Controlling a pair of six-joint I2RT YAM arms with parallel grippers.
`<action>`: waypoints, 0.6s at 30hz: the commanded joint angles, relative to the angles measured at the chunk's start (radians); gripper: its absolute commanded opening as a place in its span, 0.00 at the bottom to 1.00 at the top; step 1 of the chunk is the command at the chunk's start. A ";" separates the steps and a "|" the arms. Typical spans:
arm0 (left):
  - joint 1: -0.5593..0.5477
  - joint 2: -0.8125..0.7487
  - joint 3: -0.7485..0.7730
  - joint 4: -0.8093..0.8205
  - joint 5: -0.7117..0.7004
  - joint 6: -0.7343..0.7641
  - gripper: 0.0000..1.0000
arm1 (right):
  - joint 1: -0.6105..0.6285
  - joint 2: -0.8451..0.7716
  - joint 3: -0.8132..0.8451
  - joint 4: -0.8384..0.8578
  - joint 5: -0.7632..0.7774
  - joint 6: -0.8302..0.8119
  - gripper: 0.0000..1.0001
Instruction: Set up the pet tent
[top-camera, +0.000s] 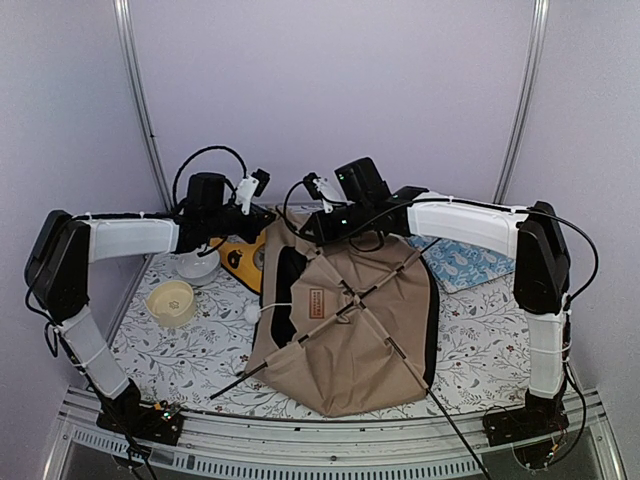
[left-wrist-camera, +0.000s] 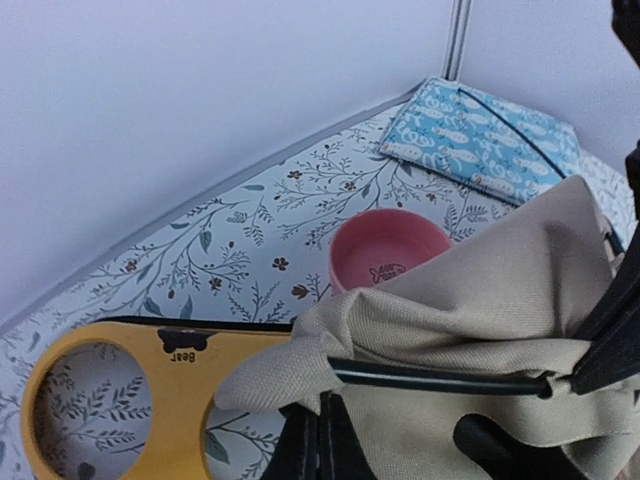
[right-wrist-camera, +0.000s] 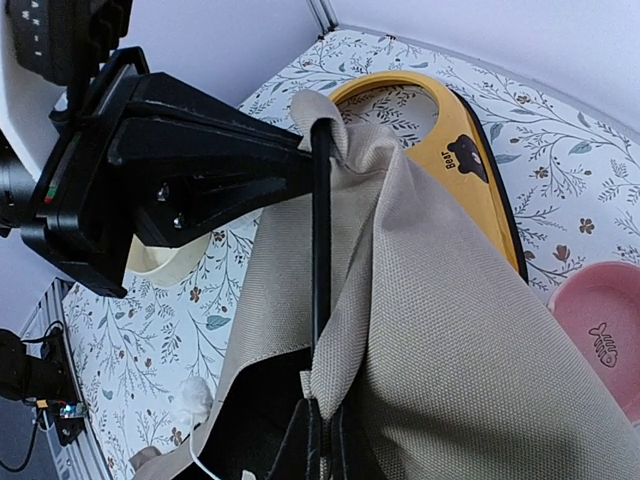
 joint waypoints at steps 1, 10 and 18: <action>-0.047 -0.020 0.059 -0.097 -0.124 0.243 0.00 | -0.006 -0.032 0.044 -0.037 -0.033 -0.054 0.00; -0.181 -0.105 -0.042 -0.063 -0.273 0.486 0.00 | -0.032 -0.034 0.058 -0.068 -0.056 -0.103 0.00; -0.266 -0.121 -0.106 0.014 -0.400 0.632 0.00 | -0.033 0.025 0.142 -0.084 -0.072 -0.142 0.00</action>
